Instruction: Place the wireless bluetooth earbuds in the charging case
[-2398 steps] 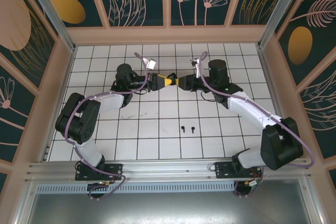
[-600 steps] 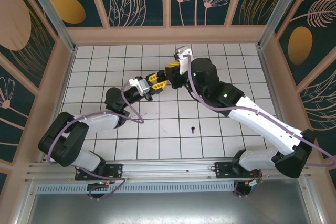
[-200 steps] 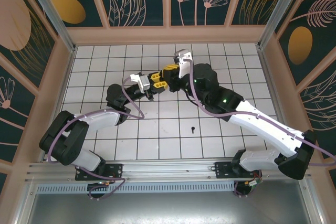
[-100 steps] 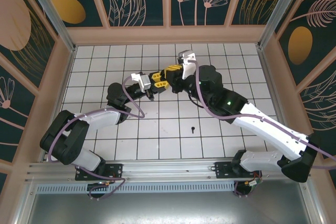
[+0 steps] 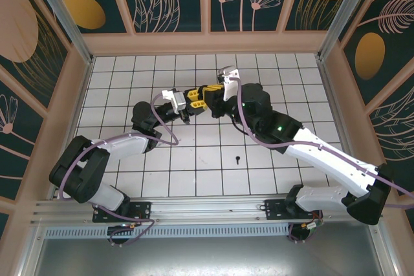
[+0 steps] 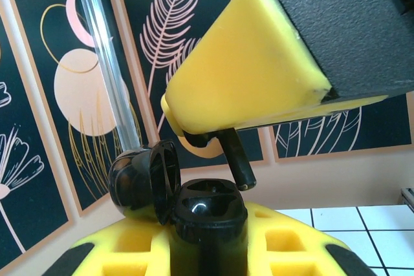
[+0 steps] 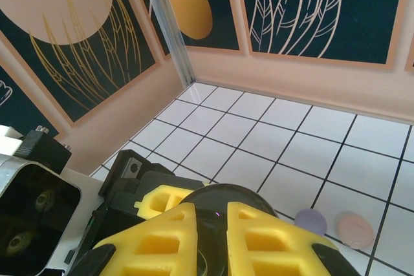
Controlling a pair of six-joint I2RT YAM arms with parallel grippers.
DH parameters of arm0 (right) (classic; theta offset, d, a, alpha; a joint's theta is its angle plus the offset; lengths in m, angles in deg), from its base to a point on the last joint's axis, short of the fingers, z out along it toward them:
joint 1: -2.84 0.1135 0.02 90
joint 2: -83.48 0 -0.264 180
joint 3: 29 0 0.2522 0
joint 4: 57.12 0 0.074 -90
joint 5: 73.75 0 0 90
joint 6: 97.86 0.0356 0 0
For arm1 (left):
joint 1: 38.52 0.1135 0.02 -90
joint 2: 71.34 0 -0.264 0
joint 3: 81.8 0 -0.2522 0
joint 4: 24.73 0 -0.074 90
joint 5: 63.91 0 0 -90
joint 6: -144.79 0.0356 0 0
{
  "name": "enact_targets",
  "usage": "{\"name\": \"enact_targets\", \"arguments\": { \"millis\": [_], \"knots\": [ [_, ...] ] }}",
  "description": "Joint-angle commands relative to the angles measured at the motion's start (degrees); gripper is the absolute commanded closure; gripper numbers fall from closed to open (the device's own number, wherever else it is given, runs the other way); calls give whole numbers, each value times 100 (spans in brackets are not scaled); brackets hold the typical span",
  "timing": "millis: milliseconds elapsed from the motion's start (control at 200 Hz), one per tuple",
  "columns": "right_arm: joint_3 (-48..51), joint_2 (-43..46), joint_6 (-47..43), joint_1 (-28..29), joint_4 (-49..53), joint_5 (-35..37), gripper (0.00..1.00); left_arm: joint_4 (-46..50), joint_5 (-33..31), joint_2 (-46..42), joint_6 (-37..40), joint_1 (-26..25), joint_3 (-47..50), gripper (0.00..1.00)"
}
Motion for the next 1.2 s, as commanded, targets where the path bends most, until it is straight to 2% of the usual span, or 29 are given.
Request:
{"name": "enact_targets", "arguments": {
  "millis": [0,520,661,916,1191],
  "knots": [
    [36,32,70,10,-177,2,86,-103,153,-52,-110,-31,-151,100],
    [123,-188,34,-69,-36,-29,87,-139,230,-105,-172,-30,-186,100],
    [192,-197,-154,-69,127,-141,90,-69,225,-122,-172,-31,-226,100],
    [221,-280,-478,-60,288,-492,90,-34,234,-122,-184,-31,-239,100],
    [-152,-622,-869,27,683,-645,90,50,241,-122,-188,-31,-272,100]
  ]
}}
